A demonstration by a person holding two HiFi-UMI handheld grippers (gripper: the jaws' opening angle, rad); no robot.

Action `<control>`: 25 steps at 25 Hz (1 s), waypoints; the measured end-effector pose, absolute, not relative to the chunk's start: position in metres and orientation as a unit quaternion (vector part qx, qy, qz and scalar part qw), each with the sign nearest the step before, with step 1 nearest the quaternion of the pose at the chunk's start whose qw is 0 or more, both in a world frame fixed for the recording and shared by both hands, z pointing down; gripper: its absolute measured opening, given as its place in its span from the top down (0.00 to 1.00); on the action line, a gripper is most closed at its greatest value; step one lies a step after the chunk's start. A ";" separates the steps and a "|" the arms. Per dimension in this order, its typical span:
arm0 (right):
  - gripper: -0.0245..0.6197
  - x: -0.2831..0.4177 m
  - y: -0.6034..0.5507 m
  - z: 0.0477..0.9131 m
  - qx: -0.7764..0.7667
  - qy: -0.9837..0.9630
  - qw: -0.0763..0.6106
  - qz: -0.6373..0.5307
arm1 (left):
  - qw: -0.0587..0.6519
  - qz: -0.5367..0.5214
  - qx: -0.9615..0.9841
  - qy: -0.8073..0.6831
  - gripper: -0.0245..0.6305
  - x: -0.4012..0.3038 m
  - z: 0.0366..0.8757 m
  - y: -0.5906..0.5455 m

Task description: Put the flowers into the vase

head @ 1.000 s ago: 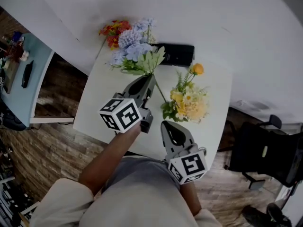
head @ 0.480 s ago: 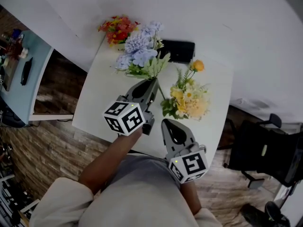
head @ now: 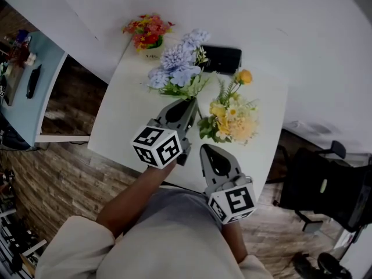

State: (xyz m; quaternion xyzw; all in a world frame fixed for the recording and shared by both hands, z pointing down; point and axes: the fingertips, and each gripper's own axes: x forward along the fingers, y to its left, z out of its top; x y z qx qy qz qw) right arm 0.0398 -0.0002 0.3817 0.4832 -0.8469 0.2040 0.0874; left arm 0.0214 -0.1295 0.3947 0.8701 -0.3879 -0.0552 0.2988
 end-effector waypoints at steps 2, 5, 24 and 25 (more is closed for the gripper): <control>0.92 0.041 0.001 0.382 0.483 -0.847 0.088 0.204 | 0.296 -0.054 0.871 -0.389 0.90 0.023 0.397 -0.127; 0.92 0.041 0.002 0.383 0.481 -0.848 0.089 0.204 | 0.294 -0.051 0.871 -0.390 0.90 0.024 0.400 -0.124; 0.92 0.042 0.006 0.381 0.475 -0.853 0.087 0.199 | 0.261 -0.019 0.885 -0.386 0.90 0.036 0.408 -0.100; 0.92 0.042 0.006 0.381 0.475 -0.853 0.086 0.199 | 0.260 -0.018 0.885 -0.384 0.90 0.037 0.409 -0.098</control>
